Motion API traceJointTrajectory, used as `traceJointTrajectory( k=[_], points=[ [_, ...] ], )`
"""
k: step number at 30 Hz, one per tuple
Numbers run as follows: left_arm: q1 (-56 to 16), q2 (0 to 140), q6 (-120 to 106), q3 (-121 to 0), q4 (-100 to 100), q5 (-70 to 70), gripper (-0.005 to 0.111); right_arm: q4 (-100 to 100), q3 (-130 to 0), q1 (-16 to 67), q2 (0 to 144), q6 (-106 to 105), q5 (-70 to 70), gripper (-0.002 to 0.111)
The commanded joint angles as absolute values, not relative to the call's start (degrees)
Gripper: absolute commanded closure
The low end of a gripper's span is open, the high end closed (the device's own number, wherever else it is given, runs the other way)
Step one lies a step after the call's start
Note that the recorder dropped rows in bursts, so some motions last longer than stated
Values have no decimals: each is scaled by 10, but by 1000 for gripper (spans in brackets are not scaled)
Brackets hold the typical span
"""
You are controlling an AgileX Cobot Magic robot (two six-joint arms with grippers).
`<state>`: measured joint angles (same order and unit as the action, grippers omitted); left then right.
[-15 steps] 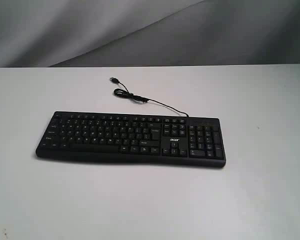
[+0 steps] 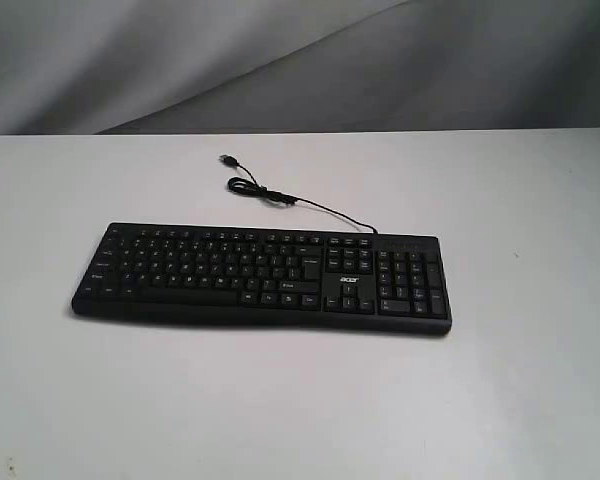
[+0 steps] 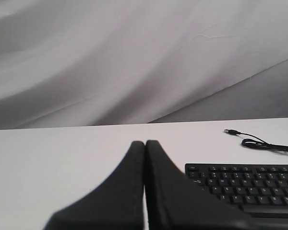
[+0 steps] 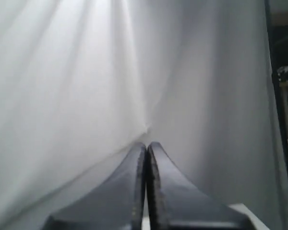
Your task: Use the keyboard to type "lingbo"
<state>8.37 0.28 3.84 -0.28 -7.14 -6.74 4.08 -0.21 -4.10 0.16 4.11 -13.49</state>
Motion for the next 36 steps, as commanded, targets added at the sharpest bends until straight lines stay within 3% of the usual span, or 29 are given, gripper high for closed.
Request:
traceJointTrajectory(
  k=[1,4,7,15,23,29,33,36],
  points=[
    [80,0,40,0,-72,-62,106,103,0,-46,0,180,-273,108],
    [80,0,40,0,-72,-62,106,57,0,-46,0,193,-320,108],
    [80,0,40,0,-72,-62,106,-76,-66,-46,38,237,-270,108],
    [80,0,40,0,-72,-62,106,-202,-319,-46,390,307,-143,108],
    [80,0,40,0,-72,-62,106,-233,-611,5,746,247,188,108],
    [80,0,40,0,-72,-62,106,-129,-739,105,939,-27,291,108],
    [80,0,40,0,-72,-62,106,90,-782,172,1035,-345,319,108],
    [80,0,40,0,-72,-62,106,365,-815,237,1118,-620,364,108]
  ],
)
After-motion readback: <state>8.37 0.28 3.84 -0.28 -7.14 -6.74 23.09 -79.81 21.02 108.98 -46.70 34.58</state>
